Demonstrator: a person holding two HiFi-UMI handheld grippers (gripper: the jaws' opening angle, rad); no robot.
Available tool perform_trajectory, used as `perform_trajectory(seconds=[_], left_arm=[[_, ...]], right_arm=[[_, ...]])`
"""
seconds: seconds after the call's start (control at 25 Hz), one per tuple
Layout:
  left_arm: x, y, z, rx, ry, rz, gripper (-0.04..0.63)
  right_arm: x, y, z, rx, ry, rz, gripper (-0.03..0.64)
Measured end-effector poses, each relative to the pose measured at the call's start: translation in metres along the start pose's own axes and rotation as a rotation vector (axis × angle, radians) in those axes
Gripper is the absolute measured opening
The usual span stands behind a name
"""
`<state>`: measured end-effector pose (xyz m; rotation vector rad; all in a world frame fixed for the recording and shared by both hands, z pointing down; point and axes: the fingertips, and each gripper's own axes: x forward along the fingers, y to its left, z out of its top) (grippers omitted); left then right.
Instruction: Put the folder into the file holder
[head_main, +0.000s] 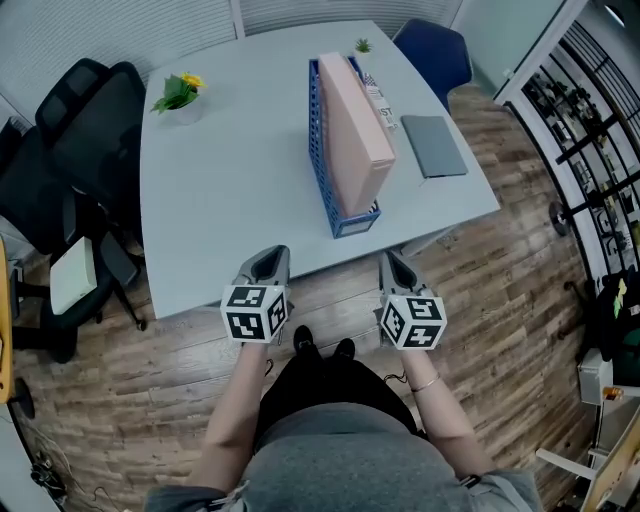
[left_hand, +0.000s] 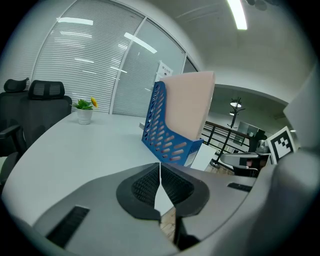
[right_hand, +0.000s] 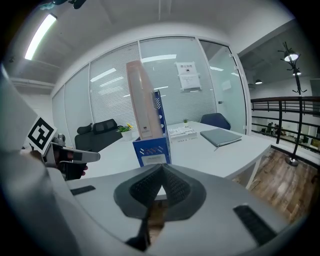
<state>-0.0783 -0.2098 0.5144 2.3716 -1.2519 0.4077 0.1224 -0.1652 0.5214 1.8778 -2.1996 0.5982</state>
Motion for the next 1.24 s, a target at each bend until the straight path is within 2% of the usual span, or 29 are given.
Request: perform_trajectory(seconds=[0.64,1.24], left_arm=[[0.005,-0.028,-0.002,0.047,0.007,0.012,0.027],[0.005,-0.048,-0.010,0.043,0.018,0.023,0.026]], right_arm=[[-0.012,-0.019,-0.012,0.005,0.068,0.032,0.003],[-0.019,-0.027,-0.022,0.014,0.088,0.064,0.003]])
